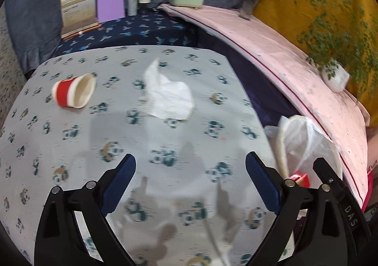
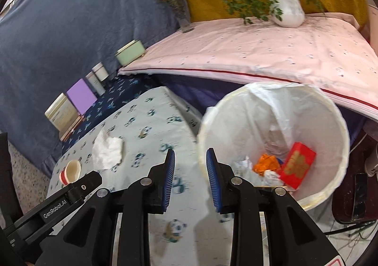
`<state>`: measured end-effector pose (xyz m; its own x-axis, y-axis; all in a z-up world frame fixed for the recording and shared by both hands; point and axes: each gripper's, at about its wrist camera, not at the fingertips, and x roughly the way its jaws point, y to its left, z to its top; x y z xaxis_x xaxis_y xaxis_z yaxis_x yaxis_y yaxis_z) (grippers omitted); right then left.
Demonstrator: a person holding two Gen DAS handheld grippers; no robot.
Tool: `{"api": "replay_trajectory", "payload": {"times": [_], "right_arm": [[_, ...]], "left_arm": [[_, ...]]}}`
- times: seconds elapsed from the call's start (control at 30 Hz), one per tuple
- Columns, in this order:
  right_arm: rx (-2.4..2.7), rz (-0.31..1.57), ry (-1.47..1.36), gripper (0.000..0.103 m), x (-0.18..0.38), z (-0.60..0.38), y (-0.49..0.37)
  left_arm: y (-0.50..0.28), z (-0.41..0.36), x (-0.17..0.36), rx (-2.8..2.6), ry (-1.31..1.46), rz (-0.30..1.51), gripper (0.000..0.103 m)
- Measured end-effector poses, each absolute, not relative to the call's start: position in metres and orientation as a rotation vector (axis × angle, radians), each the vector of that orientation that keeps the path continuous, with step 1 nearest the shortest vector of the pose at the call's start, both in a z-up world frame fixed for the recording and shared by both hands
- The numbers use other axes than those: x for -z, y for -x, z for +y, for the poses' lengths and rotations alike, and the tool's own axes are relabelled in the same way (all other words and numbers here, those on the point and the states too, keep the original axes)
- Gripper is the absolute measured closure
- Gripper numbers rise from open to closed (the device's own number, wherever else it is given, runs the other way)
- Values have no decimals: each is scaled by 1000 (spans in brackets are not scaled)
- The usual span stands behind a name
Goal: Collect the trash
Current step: 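Grasp the red-white cup with the left tool while the right tool grasps the white tissue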
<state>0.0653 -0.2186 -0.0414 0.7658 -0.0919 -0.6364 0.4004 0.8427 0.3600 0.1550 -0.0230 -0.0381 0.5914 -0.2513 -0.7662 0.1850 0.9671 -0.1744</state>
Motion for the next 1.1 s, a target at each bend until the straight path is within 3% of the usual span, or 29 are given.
{"api": "replay_trajectory", "payload": {"times": [0.53,0.67,1.1], "right_arm": [[101,733,-385,69,44,-114,-130],[72,748,-368,63,49,-94,-149],[33,800,-322,58,78,-57,-235]], "left_arm": [[-197,99,47,-1,170,899,13],[-213,118,51,-32,194,904,13],[-276,140,79,-111,190,919,9]]}}
